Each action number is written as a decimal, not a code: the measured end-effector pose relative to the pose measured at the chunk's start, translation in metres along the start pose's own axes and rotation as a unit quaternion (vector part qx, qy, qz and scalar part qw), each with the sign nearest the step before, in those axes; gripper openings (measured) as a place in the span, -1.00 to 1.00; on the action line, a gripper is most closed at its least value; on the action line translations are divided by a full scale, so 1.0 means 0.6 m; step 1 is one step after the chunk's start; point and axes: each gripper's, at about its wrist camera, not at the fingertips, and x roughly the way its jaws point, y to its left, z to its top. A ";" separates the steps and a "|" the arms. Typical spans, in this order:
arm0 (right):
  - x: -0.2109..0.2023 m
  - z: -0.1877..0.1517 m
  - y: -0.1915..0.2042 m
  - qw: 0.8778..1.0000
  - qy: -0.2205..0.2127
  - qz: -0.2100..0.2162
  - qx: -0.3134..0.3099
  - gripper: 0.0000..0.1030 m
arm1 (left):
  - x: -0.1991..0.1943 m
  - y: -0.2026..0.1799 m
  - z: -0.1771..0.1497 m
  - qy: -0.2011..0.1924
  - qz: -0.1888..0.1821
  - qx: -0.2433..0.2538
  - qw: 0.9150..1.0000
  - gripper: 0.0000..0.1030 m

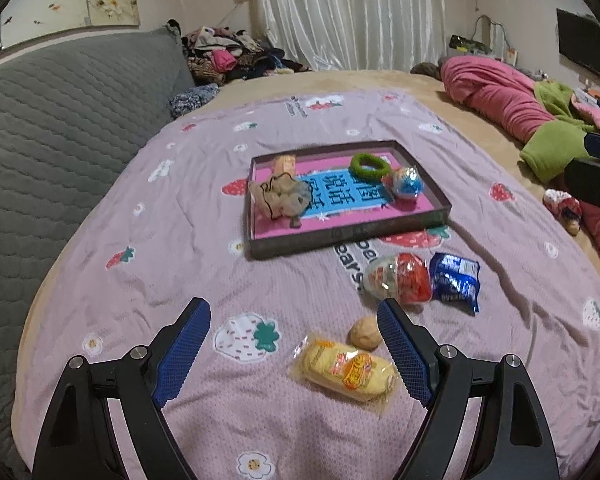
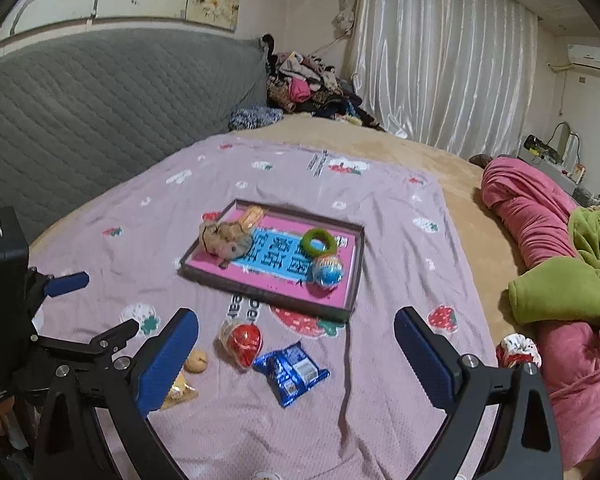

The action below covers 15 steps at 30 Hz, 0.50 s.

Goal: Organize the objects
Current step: 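Withdraw both tools from the tray back toward the remaining items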

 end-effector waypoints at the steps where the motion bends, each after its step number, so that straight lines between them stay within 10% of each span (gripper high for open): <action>1: 0.004 -0.003 0.002 1.000 0.003 -0.001 -0.003 0.93 | 0.002 -0.001 -0.003 0.003 -0.001 0.001 1.000 0.68; 15: 0.045 -0.029 0.027 0.999 0.039 0.013 -0.024 0.93 | 0.044 -0.028 -0.063 0.055 -0.006 0.018 0.998 0.68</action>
